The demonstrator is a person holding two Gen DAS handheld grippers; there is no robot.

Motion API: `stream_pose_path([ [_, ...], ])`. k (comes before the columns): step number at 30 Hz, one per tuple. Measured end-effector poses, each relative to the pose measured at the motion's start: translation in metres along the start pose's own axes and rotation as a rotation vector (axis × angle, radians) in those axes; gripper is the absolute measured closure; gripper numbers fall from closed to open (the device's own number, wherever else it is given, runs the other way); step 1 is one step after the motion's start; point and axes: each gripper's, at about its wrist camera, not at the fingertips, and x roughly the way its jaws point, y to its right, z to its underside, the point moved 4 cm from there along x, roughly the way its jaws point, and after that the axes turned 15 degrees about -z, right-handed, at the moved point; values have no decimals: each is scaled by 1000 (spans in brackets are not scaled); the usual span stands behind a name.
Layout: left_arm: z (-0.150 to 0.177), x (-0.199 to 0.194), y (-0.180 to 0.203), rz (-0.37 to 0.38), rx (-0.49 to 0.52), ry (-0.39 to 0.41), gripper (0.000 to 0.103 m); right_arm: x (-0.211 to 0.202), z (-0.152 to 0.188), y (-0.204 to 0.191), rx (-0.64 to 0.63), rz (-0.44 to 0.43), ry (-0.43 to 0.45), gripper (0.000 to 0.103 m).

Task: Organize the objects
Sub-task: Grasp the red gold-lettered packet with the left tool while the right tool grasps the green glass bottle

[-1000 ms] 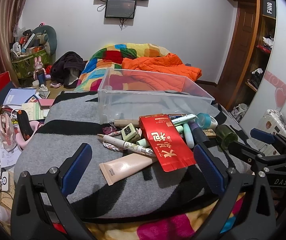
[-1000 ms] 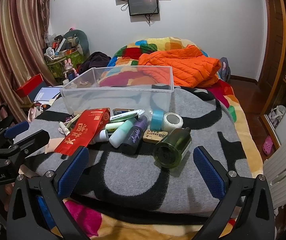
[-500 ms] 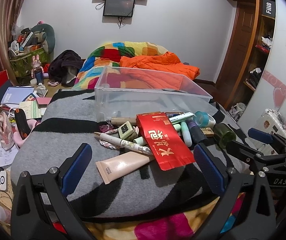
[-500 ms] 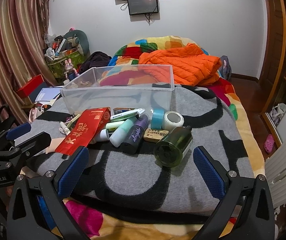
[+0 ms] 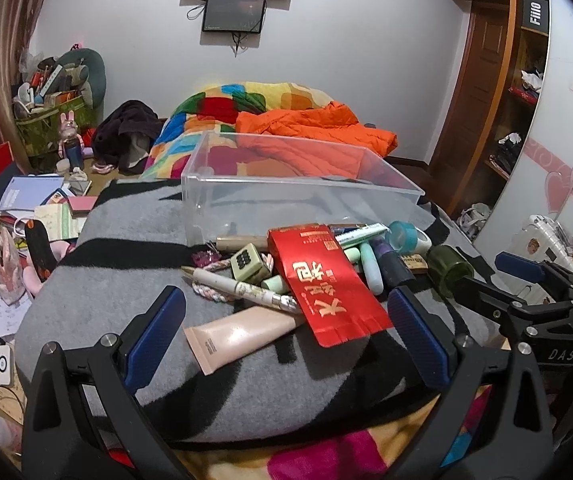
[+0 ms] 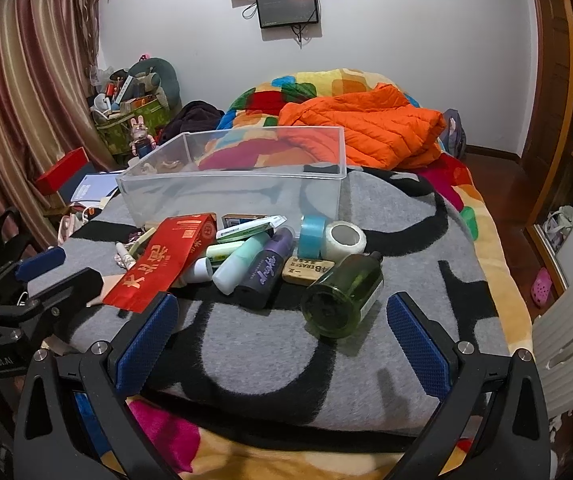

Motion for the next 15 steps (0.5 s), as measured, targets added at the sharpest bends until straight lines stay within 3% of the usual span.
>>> stream_pose_path([
  [2,-5,2,0,3,3,-2,3,-2,-2,3,-14,28,12,0],
  [4,-11,5,1,-4,15,-12,15,-3,-5,7,-26,59,21,0],
  [7,-21,14,6,0,29,-33,18,-3,-11,16,-23,87,28,1],
  [11,-34,29,14,15,42,-72,22,2,-18,32,13,85,10,13],
  [15,-41,47,26,22,66,-119,32,10,-21,45,64,58,-12,23],
])
